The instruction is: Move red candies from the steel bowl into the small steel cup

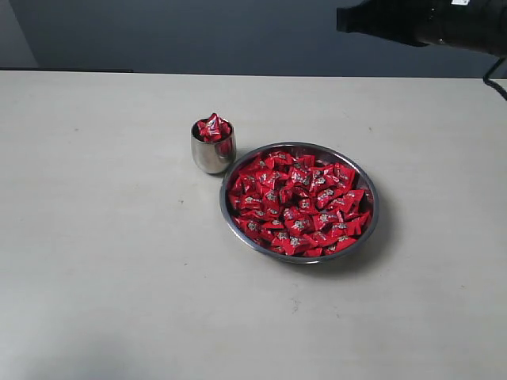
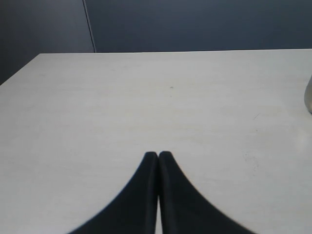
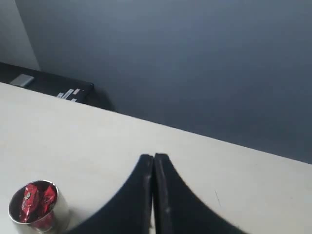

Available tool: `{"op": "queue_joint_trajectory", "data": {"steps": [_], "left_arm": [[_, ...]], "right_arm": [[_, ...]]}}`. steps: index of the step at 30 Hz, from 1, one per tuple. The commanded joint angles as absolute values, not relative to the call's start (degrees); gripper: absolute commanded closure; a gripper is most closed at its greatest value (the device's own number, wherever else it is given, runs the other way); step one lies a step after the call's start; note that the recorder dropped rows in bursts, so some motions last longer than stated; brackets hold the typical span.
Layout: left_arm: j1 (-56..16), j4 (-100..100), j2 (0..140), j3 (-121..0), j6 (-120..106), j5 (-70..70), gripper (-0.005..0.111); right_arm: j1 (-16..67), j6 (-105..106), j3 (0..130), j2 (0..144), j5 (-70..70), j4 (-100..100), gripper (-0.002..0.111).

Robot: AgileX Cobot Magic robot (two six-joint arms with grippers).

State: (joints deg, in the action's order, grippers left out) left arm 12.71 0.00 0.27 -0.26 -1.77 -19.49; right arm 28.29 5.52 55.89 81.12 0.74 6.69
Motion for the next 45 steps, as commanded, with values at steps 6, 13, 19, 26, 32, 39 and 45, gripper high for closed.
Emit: {"op": "queue_joint_trajectory", "data": {"steps": [6,13,19,26,32,39,45], "left_arm": [[12.44,-0.35,0.00,0.00,-1.68,-18.91,0.106],[12.44,-0.35,0.00,0.00,-1.68,-18.91,0.106],[12.44,-0.35,0.00,0.00,-1.68,-18.91,0.106],[12.44,-0.35,0.00,0.00,-1.68,-18.91,0.106],[12.44,-0.35,0.00,0.00,-1.68,-18.91,0.106],[12.44,-0.35,0.00,0.00,-1.68,-18.91,0.106],[12.44,-0.35,0.00,0.00,-1.68,-18.91,0.106]], "right_arm": [[28.00,5.67,48.72,75.71,8.32,14.57,0.108],[28.00,7.80,47.87,75.58,9.62,14.44,0.108],[28.00,8.33,47.87,75.58,7.15,11.80,0.108],[28.00,13.75,47.87,75.58,6.72,11.80,0.108],[27.41,16.60,47.87,74.57,5.11,11.91,0.108],[9.00,16.60,46.98,56.97,-20.98,10.41,0.108],[1.08,16.60,37.21,40.86,-17.55,7.83,0.108]]}}
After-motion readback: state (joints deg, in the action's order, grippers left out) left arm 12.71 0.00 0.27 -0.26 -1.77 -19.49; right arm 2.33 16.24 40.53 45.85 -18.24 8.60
